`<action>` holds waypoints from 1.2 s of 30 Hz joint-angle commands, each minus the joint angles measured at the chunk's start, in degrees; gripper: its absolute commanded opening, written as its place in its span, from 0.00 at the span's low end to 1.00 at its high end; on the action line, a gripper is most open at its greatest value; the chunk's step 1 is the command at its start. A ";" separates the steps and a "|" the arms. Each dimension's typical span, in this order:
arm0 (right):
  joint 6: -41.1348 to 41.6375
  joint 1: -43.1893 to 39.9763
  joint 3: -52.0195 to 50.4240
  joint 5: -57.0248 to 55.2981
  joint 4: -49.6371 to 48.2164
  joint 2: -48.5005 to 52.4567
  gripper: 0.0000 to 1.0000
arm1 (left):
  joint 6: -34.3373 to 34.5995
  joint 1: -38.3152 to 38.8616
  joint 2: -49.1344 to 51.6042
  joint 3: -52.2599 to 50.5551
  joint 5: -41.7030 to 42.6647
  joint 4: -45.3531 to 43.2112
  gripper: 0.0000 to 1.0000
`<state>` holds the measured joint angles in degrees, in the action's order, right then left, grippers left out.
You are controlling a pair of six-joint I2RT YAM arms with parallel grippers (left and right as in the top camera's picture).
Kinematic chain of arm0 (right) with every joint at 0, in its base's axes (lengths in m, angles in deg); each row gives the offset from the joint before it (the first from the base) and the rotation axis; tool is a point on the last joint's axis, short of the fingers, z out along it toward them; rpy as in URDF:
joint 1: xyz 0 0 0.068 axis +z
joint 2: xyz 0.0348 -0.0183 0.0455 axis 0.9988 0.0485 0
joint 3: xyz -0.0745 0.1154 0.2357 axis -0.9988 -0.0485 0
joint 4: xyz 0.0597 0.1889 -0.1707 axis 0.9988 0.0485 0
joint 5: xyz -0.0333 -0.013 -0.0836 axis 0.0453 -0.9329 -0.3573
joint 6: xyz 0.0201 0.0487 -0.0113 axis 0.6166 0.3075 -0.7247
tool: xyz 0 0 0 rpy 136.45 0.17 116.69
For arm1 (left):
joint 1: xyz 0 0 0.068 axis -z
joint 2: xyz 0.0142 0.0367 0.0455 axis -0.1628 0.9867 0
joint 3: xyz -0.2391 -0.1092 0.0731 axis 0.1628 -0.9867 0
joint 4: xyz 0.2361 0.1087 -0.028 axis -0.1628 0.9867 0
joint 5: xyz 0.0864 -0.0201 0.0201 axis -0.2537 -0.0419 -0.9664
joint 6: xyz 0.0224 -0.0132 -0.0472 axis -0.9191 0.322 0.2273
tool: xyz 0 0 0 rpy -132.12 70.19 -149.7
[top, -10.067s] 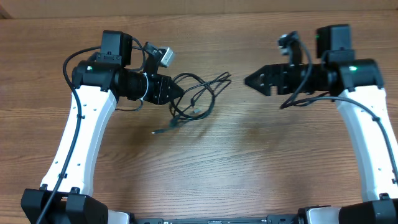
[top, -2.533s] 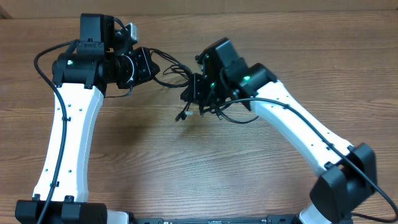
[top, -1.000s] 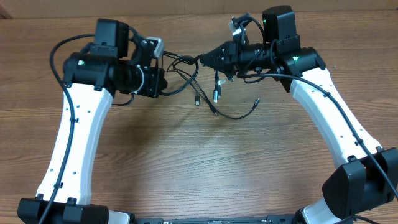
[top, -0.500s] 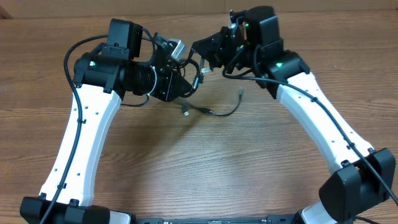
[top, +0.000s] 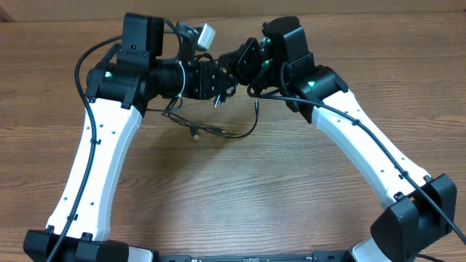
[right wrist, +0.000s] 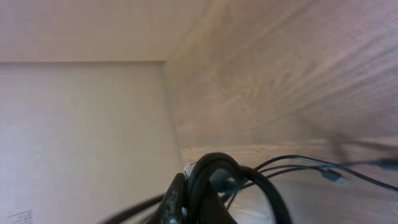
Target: Untangle cables
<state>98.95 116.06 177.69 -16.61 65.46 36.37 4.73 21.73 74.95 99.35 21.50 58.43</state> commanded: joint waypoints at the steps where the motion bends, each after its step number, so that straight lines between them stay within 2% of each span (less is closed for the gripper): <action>1: -0.37 0.57 1.05 1.55 3.78 -1.42 0.05 | 10.69 -0.68 -0.39 1.09 3.06 -5.33 0.04; 4: -5.42 0.57 1.05 3.93 5.42 -1.42 0.15 | 14.05 -1.51 -0.39 1.09 0.98 -8.98 0.04; 7: -10.38 0.57 1.05 9.09 5.38 -1.44 0.23 | 17.09 -1.62 -0.39 1.09 -5.79 -9.55 0.04; 8: -11.76 0.57 1.05 10.82 5.35 -1.42 0.29 | 18.40 -1.62 -0.39 1.09 -8.00 -9.51 0.04; 12: -17.29 0.33 1.05 14.95 5.38 -1.44 0.44 | 20.98 -1.62 -0.39 1.09 -11.98 -9.57 0.04; 13: -17.73 -0.39 1.05 14.93 5.38 -1.44 0.54 | 21.73 -1.62 -0.39 1.09 -12.98 -9.53 0.04; 15: -17.62 -1.84 1.07 14.93 5.29 -1.44 0.65 | 22.23 -1.62 -0.39 1.09 -14.10 -9.46 0.04; 17: -17.55 -4.57 1.09 15.06 5.29 -1.44 0.82 | 23.50 -1.62 -0.39 1.09 -15.17 -9.46 0.04; 18: -17.57 -6.12 1.07 15.58 5.29 -1.44 0.87 | 24.09 -1.62 -0.39 1.09 -15.52 -9.46 0.04; 21: -18.10 -9.88 1.07 17.77 5.29 -1.44 0.95 | 26.05 -1.62 -0.39 1.09 -16.20 -9.49 0.04; 25: -23.21 -13.07 1.07 21.35 7.15 -1.44 0.96 | 33.81 -1.62 -0.39 1.09 -20.22 -8.50 0.04; 29: -31.26 -13.42 1.03 19.12 14.78 -1.44 0.95 | 43.65 -1.60 -0.39 1.09 -23.52 -7.26 0.04; 31: -34.45 -12.33 0.96 16.00 18.88 -1.44 0.93 | 49.96 -1.51 -0.39 1.09 -24.11 -6.62 0.05; 36: -38.29 -9.99 0.96 14.38 20.55 -1.44 0.93 | 65.59 -1.51 -0.39 1.09 -26.05 -4.52 0.04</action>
<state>65.88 104.41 177.91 -0.61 86.14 36.37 55.68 20.14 75.00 99.37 -2.00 52.70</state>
